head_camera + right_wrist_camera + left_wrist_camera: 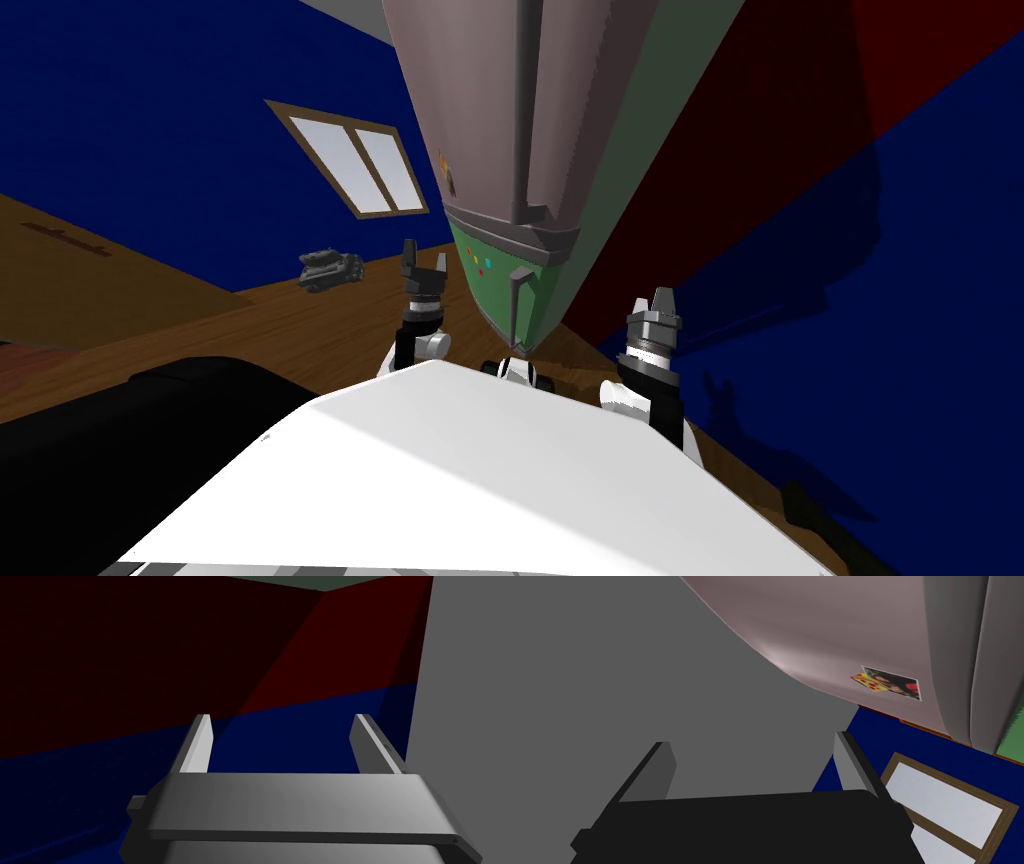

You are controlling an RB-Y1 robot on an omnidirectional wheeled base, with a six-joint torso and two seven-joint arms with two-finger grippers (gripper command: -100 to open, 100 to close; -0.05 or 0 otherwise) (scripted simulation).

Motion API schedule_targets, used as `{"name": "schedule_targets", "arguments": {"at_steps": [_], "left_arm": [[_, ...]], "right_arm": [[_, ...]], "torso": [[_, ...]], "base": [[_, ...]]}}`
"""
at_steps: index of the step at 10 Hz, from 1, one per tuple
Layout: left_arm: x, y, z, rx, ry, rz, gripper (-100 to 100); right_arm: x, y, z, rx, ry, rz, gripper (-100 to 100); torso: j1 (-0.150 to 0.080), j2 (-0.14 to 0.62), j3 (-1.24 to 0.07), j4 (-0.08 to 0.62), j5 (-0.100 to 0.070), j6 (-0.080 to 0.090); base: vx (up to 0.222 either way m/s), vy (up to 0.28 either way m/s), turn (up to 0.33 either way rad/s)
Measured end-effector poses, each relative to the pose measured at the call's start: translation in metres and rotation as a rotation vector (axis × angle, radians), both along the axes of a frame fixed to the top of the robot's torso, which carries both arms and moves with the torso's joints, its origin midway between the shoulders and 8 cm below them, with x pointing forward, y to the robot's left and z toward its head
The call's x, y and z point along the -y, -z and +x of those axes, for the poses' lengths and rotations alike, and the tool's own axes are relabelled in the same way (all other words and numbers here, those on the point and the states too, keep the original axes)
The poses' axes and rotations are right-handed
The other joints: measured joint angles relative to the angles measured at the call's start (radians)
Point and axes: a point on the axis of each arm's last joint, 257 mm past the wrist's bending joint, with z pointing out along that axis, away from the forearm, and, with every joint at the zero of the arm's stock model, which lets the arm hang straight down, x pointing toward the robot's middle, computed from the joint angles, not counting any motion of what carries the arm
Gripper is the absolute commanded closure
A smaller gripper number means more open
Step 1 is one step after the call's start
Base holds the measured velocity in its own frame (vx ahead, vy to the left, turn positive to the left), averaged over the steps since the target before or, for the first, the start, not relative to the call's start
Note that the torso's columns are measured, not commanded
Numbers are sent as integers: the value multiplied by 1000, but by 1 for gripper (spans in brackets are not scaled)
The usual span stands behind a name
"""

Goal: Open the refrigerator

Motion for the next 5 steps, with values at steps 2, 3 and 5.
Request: {"name": "schedule_targets", "arguments": {"at_steps": [2, 3, 5], "left_arm": [[7, 0, 15, -23, 27, 26, -100], [11, 0, 22, -35, 39, 37, -100], [17, 1, 38, -60, 62, 56, -100]], "right_arm": [[0, 0, 0, 0, 0, 0, 0], [0, 0, 0, 0, 0, 0, 0], [0, 0, 0, 0, 0, 0, 0]], "torso": [[-1, 0, 0, 0, 0, 0], [-1, 0, 0, 0, 0, 0], [1, 0, 0, 0, 0, 0]], "base": [[13, -111, 169], [30, -115, 200], [7, -119, 209]]}}
